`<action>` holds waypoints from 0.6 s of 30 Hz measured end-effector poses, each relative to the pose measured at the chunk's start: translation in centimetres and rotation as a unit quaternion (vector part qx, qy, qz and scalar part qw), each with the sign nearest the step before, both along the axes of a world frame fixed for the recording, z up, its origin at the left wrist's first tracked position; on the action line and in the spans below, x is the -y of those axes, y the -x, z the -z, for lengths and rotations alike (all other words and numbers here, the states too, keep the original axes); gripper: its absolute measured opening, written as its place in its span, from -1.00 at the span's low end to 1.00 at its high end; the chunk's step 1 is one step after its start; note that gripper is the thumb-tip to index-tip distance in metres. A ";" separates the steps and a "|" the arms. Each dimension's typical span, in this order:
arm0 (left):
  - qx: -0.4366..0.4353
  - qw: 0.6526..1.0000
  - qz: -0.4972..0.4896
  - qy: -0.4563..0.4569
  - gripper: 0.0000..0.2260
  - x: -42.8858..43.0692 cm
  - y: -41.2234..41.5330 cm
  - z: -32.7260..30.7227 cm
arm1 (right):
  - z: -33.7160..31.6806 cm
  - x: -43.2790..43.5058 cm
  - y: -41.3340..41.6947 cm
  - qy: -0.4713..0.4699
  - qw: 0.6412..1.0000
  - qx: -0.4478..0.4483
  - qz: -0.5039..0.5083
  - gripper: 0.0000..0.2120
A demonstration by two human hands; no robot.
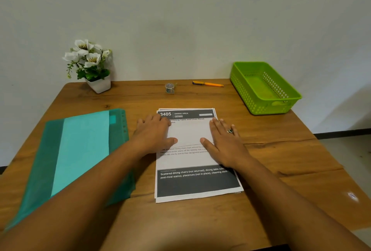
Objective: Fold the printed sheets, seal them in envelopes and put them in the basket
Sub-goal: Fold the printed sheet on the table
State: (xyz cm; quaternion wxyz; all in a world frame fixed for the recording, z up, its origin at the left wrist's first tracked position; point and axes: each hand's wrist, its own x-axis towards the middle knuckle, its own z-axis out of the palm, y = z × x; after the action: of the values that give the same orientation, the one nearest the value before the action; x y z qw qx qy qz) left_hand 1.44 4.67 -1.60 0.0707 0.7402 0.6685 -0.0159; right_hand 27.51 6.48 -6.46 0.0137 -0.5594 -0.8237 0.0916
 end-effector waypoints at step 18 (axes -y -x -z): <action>0.476 0.873 -0.092 -0.056 -0.96 1.5 -0.4 -2.8 | -5.5 -0.1 2.1 -0.085 0.971 -0.221 0.003 -0.52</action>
State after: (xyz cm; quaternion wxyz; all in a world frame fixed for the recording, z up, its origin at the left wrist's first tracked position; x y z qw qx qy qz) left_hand 1.89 3.14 1.19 0.3400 0.5960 0.6187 0.3826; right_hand 25.38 6.61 -0.98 0.2433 -0.5241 -0.8035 0.1430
